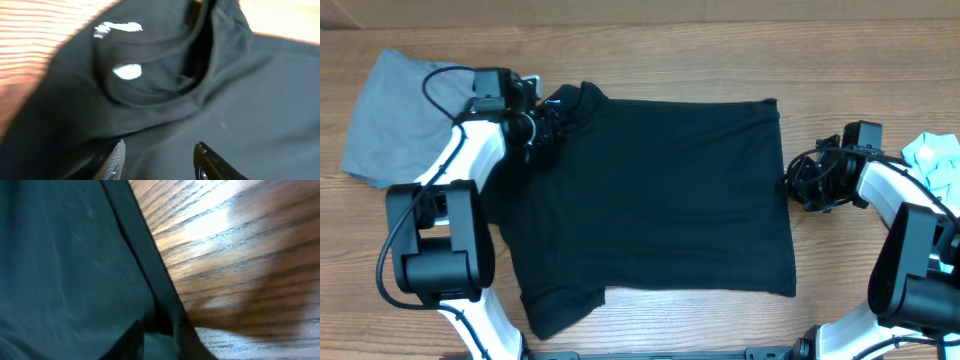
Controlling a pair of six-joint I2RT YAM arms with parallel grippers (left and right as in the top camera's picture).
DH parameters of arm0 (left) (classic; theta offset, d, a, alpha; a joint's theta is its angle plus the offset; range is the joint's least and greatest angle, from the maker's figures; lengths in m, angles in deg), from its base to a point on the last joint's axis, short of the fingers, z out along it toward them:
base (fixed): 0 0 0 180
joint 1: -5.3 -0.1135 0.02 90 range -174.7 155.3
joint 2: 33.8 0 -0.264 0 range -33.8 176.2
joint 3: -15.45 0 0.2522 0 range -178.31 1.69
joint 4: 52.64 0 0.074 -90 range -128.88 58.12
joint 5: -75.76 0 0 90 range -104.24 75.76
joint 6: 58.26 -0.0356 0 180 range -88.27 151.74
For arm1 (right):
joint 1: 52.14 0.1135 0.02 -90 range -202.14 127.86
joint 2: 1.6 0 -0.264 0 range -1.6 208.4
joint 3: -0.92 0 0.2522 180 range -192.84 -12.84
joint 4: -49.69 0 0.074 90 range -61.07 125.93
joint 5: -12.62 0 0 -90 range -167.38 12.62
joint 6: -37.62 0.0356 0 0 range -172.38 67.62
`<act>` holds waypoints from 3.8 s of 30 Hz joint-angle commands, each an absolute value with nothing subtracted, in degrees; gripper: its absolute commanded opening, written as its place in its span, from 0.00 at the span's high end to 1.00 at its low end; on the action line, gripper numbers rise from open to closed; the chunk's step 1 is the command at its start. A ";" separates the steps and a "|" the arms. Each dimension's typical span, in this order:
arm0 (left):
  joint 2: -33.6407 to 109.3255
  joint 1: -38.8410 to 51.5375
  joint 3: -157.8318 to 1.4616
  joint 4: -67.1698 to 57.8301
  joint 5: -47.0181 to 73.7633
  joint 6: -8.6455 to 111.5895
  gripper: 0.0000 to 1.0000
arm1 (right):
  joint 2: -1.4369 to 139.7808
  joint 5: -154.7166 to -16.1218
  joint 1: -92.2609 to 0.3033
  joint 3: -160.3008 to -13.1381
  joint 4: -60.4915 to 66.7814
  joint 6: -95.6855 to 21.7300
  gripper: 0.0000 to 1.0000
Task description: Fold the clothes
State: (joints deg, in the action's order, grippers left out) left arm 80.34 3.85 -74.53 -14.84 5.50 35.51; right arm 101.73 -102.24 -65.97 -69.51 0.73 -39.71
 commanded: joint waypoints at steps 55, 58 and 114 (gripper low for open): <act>94.22 8.35 -92.17 -4.83 6.75 27.42 0.86 | 91.65 -100.66 -58.49 -65.94 -14.05 -29.63 0.91; 97.02 8.33 -92.17 -7.43 6.40 27.44 0.85 | 91.74 -100.36 -56.02 -62.38 -8.49 -27.16 0.91; 76.02 5.59 -99.43 57.96 1.64 34.57 0.75 | 59.72 -98.89 -54.14 -63.52 -19.55 -28.17 0.52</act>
State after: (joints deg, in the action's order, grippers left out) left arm 77.22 5.31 -106.07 57.41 2.33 36.05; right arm 58.47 -99.40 -54.30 -62.38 -19.42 -28.43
